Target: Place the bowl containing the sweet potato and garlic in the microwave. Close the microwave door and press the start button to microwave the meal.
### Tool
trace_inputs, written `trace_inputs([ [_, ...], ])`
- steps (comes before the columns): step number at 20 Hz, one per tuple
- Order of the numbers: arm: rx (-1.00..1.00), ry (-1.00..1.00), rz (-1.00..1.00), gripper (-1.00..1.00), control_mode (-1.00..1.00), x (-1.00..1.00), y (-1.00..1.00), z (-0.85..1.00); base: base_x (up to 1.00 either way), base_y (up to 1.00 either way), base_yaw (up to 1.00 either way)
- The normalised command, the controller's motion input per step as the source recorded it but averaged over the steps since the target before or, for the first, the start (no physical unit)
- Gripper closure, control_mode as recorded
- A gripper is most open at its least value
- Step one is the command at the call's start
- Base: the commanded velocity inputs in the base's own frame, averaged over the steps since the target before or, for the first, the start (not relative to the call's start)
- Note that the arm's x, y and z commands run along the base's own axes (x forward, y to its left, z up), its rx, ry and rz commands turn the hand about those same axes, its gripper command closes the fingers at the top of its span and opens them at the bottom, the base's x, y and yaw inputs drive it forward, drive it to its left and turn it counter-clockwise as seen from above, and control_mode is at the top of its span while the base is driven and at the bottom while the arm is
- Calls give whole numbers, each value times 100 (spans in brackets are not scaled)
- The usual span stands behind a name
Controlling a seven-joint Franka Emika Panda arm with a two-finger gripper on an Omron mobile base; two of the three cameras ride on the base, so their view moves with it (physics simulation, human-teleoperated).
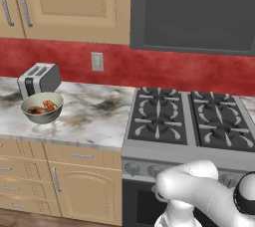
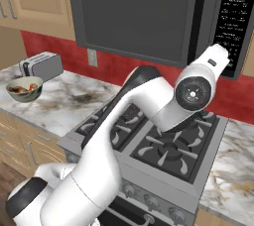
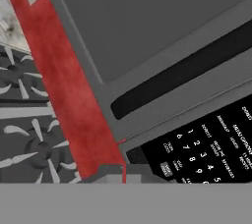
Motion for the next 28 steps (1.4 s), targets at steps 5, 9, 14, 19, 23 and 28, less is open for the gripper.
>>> trace_inputs([
  [5,17,-2,1,100,-100,10,-61,0,0,0,0],
  [9,16,-19,8,100,-100,0,-50,-1,0,0,0],
  [14,3,-25,10,100,-100,0,-22,-9,0,0,0],
  [19,0,-21,9,100,-100,5,-1,-13,0,0,0],
  [23,0,-8,5,100,-100,26,0,-16,0,0,0],
  [28,0,0,0,100,-100,36,0,-3,0,0,0],
])
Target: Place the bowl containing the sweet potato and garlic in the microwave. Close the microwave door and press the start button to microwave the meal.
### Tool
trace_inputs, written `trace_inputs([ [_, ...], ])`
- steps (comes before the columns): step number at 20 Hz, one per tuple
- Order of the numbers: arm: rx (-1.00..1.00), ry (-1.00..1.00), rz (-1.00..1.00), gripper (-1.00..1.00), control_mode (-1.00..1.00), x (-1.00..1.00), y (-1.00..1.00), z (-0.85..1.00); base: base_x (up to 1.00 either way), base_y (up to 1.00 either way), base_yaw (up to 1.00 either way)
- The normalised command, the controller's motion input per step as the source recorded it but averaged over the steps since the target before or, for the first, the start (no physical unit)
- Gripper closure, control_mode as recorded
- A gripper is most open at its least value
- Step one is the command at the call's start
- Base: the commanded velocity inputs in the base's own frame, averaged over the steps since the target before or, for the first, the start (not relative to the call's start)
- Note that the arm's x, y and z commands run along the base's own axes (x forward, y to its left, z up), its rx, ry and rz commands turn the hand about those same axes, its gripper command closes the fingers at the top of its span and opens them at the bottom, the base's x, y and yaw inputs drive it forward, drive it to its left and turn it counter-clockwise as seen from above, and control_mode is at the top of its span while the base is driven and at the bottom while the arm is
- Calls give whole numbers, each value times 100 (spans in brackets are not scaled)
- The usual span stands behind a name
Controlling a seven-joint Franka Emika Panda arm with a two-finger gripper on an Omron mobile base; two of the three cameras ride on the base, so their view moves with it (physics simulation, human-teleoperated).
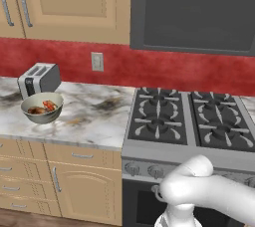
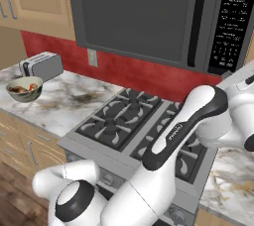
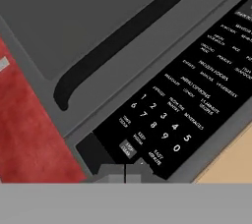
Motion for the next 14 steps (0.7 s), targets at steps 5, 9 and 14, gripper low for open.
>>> trace_inputs([
  [5,0,0,0,100,-100,30,-10,0,0,0,0],
  [9,0,0,0,100,-100,17,-21,0,0,0,0],
  [14,0,0,0,100,-100,11,-23,0,0,0,0],
])
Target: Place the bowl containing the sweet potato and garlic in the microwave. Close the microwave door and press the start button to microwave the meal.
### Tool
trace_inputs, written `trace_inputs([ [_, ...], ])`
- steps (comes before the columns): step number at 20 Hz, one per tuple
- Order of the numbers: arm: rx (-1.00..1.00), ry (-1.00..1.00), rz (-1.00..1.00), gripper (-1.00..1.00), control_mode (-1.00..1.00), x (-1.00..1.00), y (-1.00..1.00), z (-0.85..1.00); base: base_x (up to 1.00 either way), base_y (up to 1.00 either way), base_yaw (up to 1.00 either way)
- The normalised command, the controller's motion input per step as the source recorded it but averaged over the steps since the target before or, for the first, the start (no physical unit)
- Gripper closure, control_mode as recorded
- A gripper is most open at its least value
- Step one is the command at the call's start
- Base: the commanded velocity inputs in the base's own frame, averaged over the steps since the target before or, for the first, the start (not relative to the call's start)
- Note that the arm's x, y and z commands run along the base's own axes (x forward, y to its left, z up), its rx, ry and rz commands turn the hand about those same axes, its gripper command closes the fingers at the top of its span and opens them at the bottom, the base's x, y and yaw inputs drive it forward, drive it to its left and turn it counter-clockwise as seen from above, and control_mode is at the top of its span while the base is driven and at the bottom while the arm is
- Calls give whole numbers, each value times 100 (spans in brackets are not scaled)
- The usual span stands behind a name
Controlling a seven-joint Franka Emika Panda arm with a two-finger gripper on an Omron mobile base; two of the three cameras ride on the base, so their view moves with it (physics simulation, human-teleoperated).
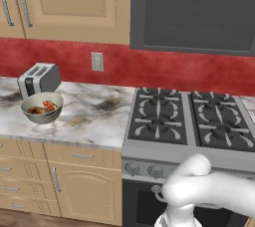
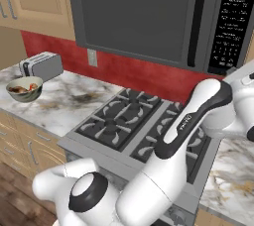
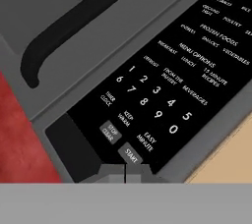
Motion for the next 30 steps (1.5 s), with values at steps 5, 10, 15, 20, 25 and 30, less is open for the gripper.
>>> trace_inputs([
  [5,0,0,0,100,-100,13,-8,0,0,0,0],
  [10,0,0,0,100,-100,1,0,0,0,0,0],
  [15,0,-5,0,100,-100,-2,2,0,0,0,0],
  [20,-2,-7,0,100,-100,-19,12,0,0,0,0],
  [25,-5,-3,0,100,-100,-12,23,0,0,0,0],
  [30,-4,-1,0,100,-100,0,26,3,0,0,0],
])
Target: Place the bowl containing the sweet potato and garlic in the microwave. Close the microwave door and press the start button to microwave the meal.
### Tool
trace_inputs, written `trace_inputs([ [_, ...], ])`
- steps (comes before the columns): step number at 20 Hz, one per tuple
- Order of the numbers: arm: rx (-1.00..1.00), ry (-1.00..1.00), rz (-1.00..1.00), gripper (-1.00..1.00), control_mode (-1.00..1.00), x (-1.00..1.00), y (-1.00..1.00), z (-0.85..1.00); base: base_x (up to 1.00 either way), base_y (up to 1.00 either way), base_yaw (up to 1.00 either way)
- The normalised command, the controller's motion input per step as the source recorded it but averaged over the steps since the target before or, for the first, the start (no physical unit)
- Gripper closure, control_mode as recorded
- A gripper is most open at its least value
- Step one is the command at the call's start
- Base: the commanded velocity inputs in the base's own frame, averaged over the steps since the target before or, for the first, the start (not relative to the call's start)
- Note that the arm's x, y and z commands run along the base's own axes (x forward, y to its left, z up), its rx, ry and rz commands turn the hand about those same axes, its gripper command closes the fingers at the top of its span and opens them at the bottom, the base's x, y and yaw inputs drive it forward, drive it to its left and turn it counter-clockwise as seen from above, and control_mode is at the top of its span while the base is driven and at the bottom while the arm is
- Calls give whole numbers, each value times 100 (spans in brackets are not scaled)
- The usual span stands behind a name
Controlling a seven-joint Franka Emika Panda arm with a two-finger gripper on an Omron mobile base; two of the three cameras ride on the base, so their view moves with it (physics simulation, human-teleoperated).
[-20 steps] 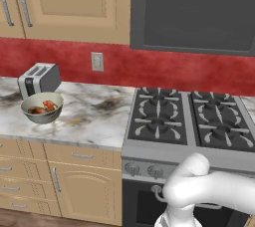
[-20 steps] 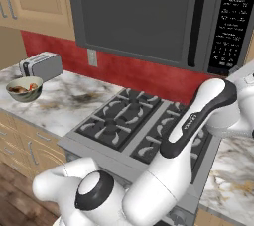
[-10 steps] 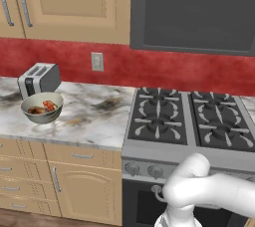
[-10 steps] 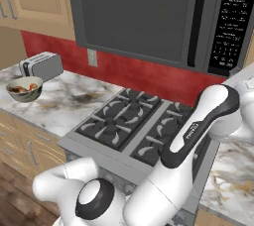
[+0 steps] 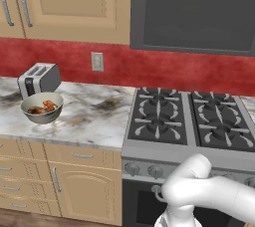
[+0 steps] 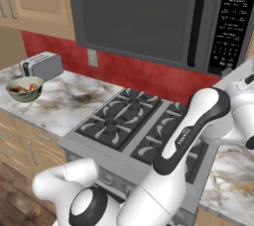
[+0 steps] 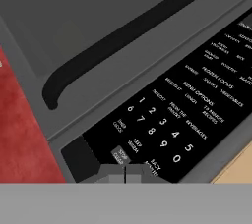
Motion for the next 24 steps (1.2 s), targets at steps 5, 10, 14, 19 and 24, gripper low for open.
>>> trace_inputs([
  [5,0,0,-4,100,-100,4,3,6,0,0,0],
  [10,0,0,-4,100,-100,13,-2,0,0,0,0],
  [14,0,0,-2,100,-100,12,-1,0,0,0,0],
  [19,0,0,-2,100,-100,14,-21,0,0,0,0],
  [24,0,0,-2,100,-100,13,-30,0,0,0,0],
])
